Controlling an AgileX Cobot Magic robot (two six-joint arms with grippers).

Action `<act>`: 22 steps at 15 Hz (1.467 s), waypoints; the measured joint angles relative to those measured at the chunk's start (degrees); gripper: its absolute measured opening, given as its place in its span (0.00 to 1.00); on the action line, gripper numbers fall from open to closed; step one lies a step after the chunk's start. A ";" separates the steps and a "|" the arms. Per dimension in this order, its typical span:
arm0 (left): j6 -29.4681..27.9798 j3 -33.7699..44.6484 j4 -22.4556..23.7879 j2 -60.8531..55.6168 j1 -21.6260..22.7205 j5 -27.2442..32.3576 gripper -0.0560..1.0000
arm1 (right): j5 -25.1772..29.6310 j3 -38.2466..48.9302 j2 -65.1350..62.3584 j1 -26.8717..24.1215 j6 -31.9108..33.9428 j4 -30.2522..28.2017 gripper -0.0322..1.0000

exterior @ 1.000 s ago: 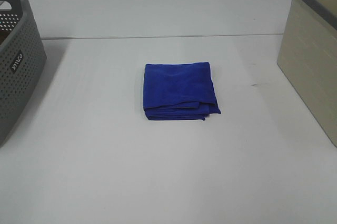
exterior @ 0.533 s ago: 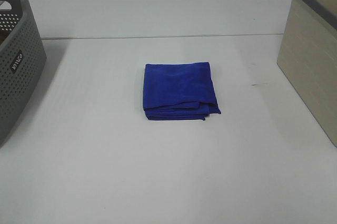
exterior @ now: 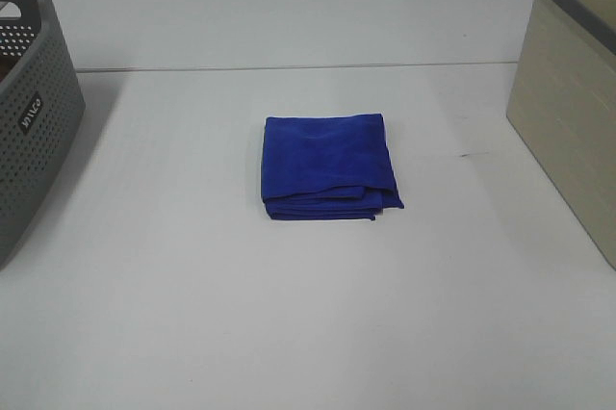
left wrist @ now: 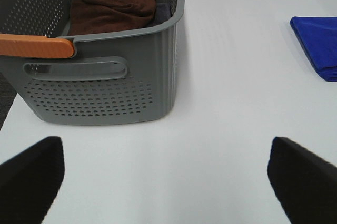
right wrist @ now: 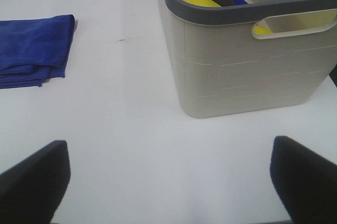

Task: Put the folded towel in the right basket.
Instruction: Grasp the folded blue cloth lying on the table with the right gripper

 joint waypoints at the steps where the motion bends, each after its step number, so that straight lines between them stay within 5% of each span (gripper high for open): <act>1: 0.00 0.00 0.00 0.00 0.00 0.00 0.97 | 0.00 0.00 0.00 0.00 0.00 0.00 0.98; 22: 0.00 0.00 -0.11 0.00 0.00 0.00 0.97 | 0.00 0.00 0.00 0.00 0.00 0.06 0.98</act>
